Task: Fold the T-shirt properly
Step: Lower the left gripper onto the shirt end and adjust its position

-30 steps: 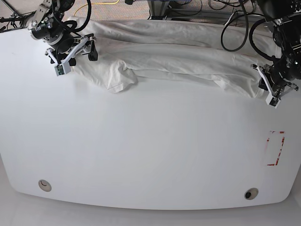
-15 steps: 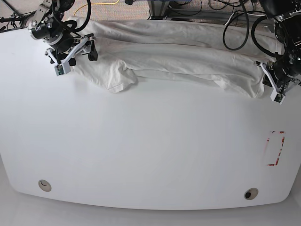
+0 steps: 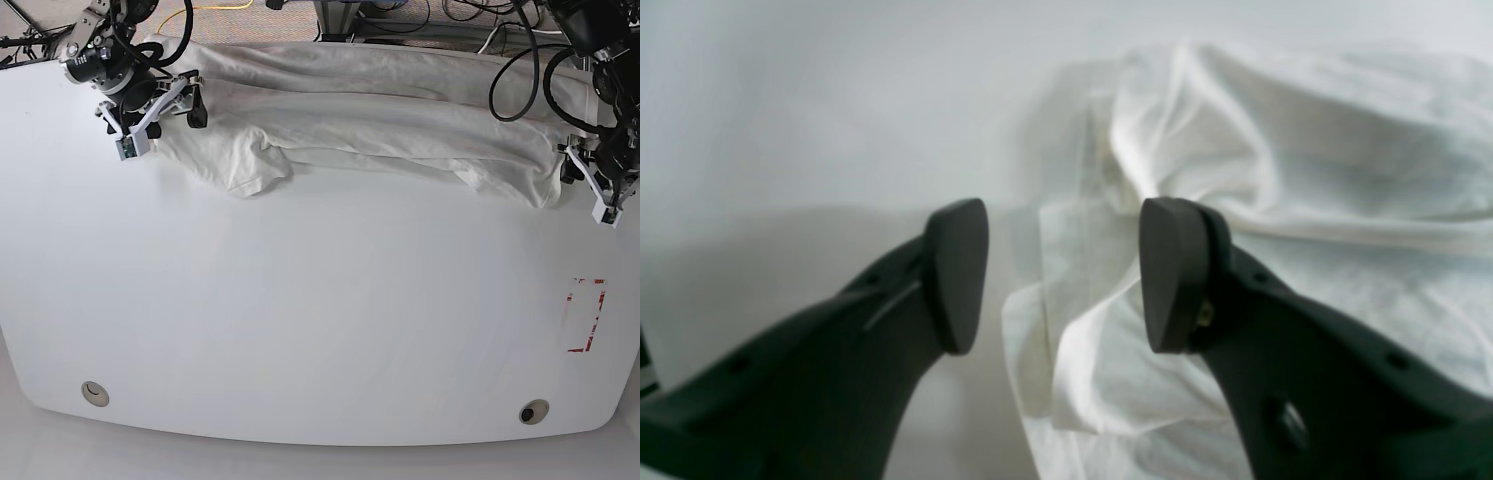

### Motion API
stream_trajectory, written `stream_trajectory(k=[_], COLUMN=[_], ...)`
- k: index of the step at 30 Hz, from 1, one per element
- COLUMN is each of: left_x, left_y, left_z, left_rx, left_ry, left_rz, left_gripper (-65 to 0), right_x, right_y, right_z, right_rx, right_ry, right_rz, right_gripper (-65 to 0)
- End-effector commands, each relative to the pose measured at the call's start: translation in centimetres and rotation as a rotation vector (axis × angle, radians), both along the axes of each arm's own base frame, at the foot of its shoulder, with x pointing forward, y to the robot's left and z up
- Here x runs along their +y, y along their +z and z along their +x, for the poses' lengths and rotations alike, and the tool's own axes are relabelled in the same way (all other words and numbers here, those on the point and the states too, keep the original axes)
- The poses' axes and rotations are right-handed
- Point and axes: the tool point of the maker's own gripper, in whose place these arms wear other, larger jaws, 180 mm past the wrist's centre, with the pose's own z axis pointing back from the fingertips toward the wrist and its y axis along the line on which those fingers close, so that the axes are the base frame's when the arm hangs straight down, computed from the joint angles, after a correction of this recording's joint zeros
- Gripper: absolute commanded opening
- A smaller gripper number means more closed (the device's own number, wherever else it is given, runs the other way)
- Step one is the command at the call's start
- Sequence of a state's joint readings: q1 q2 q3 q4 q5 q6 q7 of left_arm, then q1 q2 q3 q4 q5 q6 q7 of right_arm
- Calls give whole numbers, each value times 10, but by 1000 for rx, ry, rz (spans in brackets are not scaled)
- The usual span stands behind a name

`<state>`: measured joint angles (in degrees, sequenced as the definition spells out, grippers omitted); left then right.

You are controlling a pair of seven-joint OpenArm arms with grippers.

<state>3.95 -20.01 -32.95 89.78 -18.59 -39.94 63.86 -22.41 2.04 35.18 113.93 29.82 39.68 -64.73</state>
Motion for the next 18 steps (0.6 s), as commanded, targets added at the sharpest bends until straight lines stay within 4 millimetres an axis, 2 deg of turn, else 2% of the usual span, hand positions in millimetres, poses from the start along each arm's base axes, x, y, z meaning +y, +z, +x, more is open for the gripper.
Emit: stream_trajectory(k=[1, 13, 18], left_x=[4, -28, -34], left_y=[6, -14, -11], left_z=[6, 10, 10], left_rx=[-22, 20, 8], left_ry=[1, -66, -78], left_rz=[-1, -51, -48], left_gripper=[-311, -311, -311], right_x=[-1, -1, -1], right_y=[8, 8, 8], right_z=[5, 5, 5], right_rx=[-36, -37, -37], right_ry=[6, 6, 6], right_rz=[-6, -3, -3], right_gripper=[-170, -170, -170])
